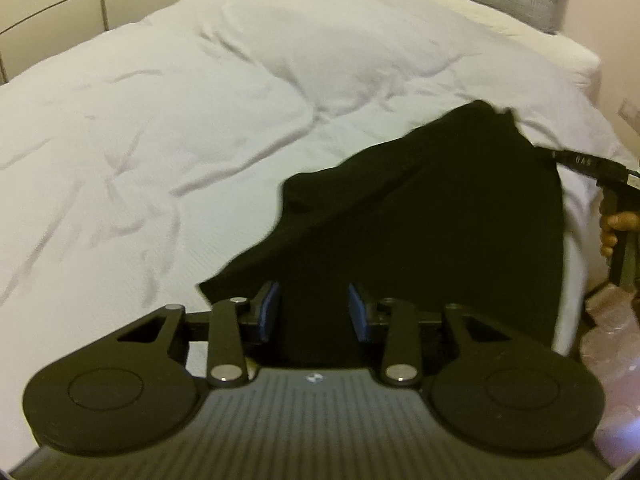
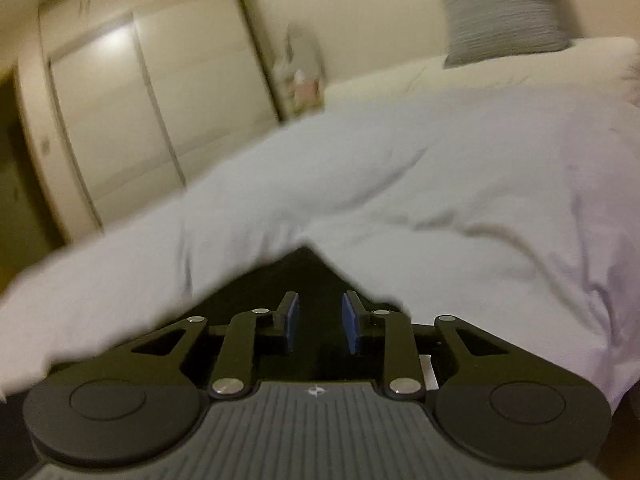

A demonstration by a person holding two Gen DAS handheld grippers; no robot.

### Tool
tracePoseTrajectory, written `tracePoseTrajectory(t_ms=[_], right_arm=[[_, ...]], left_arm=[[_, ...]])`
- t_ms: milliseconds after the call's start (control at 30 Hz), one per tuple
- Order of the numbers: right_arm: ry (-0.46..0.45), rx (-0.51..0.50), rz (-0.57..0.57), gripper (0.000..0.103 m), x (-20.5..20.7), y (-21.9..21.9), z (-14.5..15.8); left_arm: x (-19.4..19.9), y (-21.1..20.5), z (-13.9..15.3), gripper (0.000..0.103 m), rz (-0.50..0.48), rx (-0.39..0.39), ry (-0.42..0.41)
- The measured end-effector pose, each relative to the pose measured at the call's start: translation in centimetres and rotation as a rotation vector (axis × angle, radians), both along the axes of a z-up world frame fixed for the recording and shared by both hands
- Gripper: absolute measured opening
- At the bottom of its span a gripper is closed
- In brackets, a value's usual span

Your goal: Fold clothes

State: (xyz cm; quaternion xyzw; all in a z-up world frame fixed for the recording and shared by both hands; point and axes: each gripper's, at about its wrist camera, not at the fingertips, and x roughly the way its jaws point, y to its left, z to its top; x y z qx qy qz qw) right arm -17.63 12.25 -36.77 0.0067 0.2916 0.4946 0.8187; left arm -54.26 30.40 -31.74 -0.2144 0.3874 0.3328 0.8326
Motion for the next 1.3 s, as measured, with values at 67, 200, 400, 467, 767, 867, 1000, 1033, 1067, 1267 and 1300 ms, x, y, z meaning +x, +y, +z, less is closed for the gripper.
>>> tracePoseTrajectory(t_ms=[67,200,400,467,767,867,1000,1033,1067,1267,1300], right_arm=[[0.039,-0.051,-0.023,0.0,0.8,0.8,-1.3],[0.109,0.018,-0.068,0.02,0.2,-0.7,0.6],[0.042,0.036,0.178,0.028,-10.9,-4.0,2.3],[0.037,0.0,0.269,0.033,-14.8,-4.1,1.3],[-0.18,-0.1,0.368,0.042,-24.7,-6.0,2.7],[-0.321,-0.129,0.501,0.044,-29.6,-7.3,2.4],[-0.513,-0.164,0.642,0.048,-35.3,-8.4,1.7],[-0.561,-0.172,0.668,0.049,-36.6,-8.5,1.4],[-0.61,-0.18,0.695,0.053,-37.8,-8.6,1.2],[-0.793,-0.235,0.756,0.055,-40.4,-6.7,-0.7],[-0.846,-0.252,0.754,0.055,-40.6,-6.4,-1.4]], left_arm=[[-0.4,0.5,-0.5,0.029,0.026,-0.014,-0.003],[-1.4,0.2,-0.1,0.026,0.049,0.002,-0.023],[-3.6,-3.9,0.7,0.027,-0.024,0.03,-0.044],[-3.3,-4.4,-0.5,0.028,-0.015,0.015,-0.019],[-6.4,-7.1,0.4,0.031,0.056,-0.008,-0.019],[-8.0,-8.9,0.6,0.031,0.051,-0.007,-0.018],[-10.0,-10.3,0.4,0.032,0.076,-0.038,-0.035],[-10.3,-10.4,0.4,0.032,0.079,-0.042,-0.036],[-10.6,-10.6,0.3,0.032,0.081,-0.046,-0.037],[-10.7,-10.7,0.6,0.033,0.082,-0.038,-0.046],[-10.5,-10.6,0.6,0.033,0.081,-0.038,-0.044]])
